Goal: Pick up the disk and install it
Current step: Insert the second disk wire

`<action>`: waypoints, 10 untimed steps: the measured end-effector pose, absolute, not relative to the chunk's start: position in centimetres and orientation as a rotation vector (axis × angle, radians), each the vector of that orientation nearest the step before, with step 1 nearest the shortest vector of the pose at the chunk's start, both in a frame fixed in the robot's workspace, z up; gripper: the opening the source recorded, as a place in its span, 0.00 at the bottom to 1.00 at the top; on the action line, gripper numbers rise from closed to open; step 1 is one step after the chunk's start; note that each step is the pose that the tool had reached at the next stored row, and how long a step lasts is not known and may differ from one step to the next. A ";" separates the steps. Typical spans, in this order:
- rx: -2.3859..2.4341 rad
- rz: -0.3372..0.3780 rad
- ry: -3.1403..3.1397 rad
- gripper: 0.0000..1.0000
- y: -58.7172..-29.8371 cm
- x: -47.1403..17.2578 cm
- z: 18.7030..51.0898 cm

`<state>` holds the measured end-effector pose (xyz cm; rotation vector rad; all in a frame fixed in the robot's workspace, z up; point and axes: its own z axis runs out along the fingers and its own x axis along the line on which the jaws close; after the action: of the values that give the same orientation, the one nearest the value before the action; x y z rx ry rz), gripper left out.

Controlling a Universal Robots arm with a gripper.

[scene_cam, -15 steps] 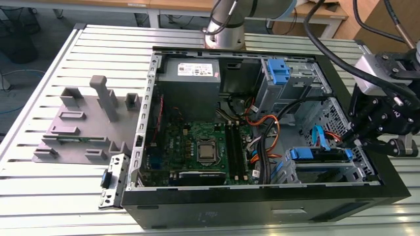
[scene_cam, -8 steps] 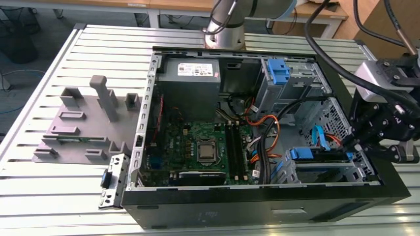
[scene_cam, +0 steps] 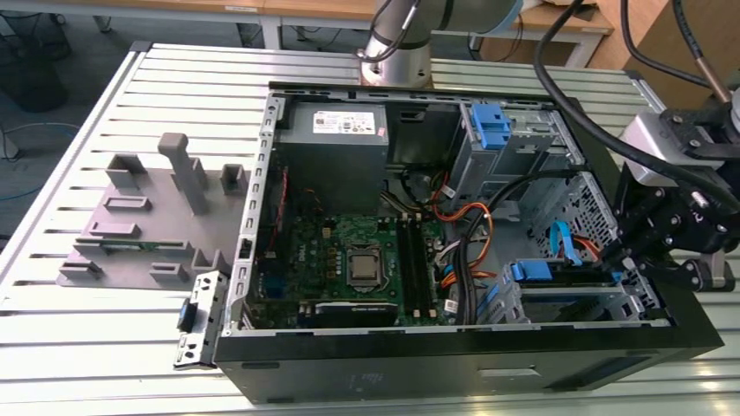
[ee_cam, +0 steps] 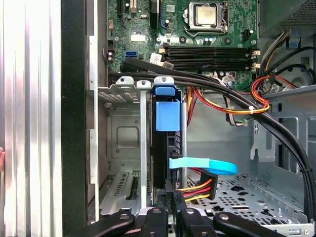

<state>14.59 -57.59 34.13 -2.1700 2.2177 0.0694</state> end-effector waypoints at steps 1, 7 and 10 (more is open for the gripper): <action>-2.170 0.069 2.218 0.16 -57.6 14.6 34.1; -2.170 0.069 2.218 0.16 -57.6 14.6 34.1; -2.170 0.069 2.218 0.17 -57.6 14.6 34.1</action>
<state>14.59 -57.60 34.11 -2.1700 2.2176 0.0693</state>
